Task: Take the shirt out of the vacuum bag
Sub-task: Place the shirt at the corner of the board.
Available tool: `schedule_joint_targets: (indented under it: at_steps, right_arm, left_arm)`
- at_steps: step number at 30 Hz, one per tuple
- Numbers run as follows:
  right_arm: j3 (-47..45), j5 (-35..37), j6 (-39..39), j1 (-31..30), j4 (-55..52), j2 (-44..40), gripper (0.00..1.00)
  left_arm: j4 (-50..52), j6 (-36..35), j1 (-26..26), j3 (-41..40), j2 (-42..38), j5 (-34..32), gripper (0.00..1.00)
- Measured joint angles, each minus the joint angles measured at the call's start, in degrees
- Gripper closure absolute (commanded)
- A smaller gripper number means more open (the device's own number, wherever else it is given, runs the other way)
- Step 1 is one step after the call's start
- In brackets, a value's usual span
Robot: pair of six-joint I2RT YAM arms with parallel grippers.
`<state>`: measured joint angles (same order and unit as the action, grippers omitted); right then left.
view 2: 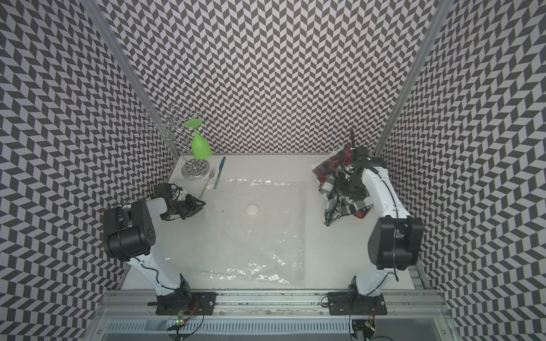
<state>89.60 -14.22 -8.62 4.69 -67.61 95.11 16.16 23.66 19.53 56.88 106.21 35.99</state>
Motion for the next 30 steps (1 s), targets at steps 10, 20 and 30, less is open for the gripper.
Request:
schedule_joint_targets:
  at_steps: [10, 20, 30]
  right_arm:
    - [-5.01, -15.52, -1.57, 17.22, 7.65, -9.38, 0.14]
    - [-17.31, -14.49, -5.92, 31.71, 19.26, -10.10, 0.15]
    - [-34.27, -22.32, -9.75, 36.65, 34.18, -10.67, 0.15]
  left_arm:
    - [0.07, 0.00, -0.31, 0.57, 0.76, 1.38, 0.69]
    - [0.11, 0.00, -1.75, 0.94, 1.09, 1.79, 0.69]
    - [0.11, 0.02, -2.29, 0.94, 1.09, 1.86, 0.69]
